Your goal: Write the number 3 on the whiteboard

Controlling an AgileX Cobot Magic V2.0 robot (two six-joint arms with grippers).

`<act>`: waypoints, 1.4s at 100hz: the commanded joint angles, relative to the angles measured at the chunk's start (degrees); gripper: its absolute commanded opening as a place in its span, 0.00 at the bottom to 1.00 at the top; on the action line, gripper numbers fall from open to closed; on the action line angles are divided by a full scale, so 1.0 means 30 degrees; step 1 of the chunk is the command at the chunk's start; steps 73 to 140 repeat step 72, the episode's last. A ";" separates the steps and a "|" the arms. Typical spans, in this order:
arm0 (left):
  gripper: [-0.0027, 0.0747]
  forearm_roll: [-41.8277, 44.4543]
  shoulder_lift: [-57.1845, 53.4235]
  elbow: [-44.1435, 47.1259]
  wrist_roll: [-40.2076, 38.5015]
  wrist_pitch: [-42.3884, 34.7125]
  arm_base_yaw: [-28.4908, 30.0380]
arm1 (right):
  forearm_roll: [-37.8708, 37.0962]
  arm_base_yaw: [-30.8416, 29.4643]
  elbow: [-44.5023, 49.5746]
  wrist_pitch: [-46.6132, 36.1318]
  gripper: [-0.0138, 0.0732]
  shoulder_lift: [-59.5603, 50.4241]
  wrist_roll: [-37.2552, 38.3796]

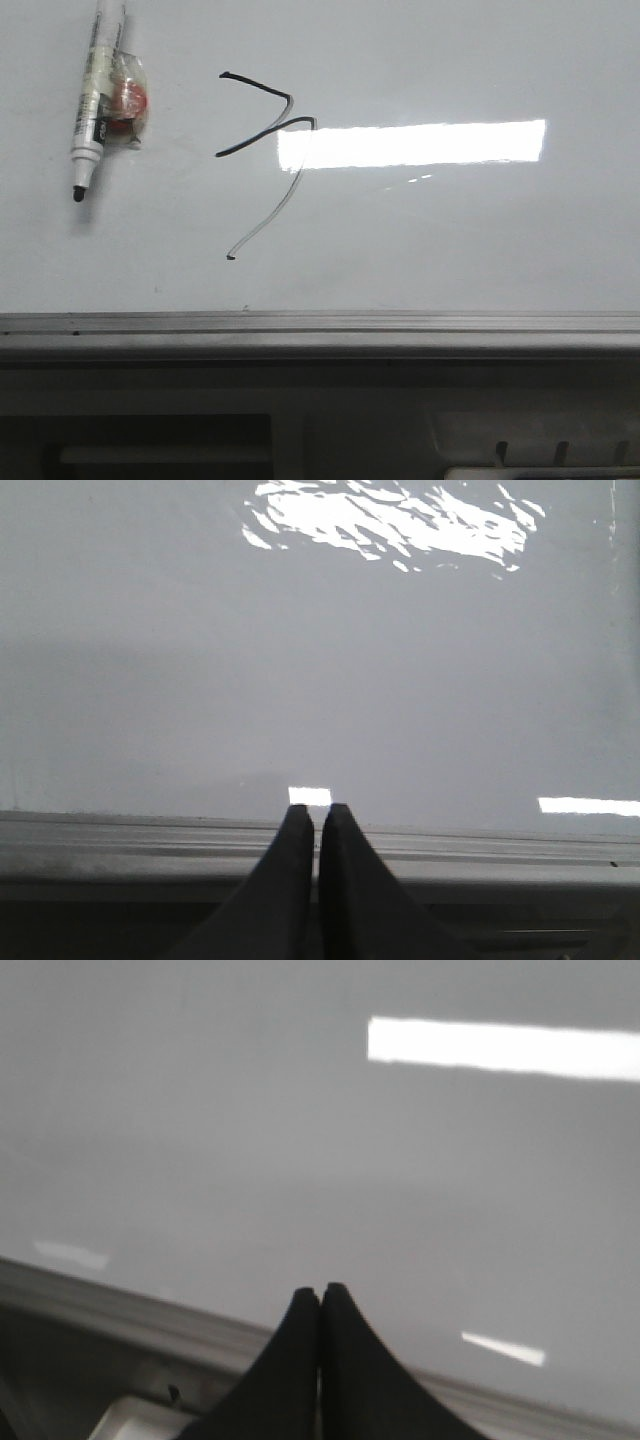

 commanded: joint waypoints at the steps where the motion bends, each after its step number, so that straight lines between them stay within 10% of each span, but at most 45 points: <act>1: 0.01 0.0147 -0.0438 0.0218 -0.0209 -0.0858 -0.0007 | -0.0377 -0.0144 0.0587 0.0985 0.09 -0.0485 0.0143; 140: 0.01 0.0147 -0.0438 0.0218 -0.0209 -0.0858 -0.0007 | -0.0455 -0.0403 0.0587 0.1782 0.09 -0.1397 0.0143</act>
